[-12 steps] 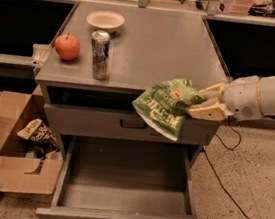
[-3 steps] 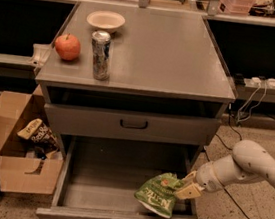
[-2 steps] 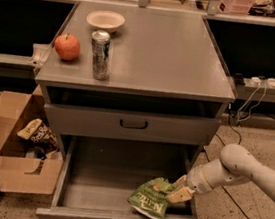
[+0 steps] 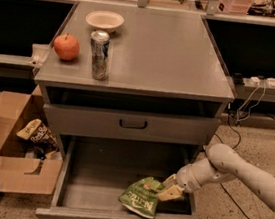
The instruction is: Place green jalapeno chip bag into middle drawer
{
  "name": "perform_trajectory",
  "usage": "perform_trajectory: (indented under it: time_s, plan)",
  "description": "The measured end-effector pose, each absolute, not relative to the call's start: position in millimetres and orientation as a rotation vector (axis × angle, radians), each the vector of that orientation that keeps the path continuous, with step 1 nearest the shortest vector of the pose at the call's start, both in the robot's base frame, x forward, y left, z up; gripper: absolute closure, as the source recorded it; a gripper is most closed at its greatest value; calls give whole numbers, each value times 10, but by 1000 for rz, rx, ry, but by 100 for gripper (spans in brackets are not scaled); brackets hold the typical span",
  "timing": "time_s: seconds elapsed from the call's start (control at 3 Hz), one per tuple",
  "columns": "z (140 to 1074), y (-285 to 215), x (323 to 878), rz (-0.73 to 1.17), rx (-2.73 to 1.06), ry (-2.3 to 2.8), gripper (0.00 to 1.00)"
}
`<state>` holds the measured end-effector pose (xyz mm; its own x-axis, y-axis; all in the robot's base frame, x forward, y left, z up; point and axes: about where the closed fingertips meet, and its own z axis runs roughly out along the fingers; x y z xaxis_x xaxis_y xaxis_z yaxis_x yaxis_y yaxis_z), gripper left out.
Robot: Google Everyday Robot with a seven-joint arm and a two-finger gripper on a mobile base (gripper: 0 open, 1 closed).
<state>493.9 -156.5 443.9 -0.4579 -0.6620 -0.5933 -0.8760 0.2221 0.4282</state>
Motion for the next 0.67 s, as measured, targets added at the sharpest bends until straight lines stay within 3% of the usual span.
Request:
perform_trajectory:
  time_s: [0.67]
  plan:
    - [4659, -1462, 5045, 1109, -1433, 2103, 12]
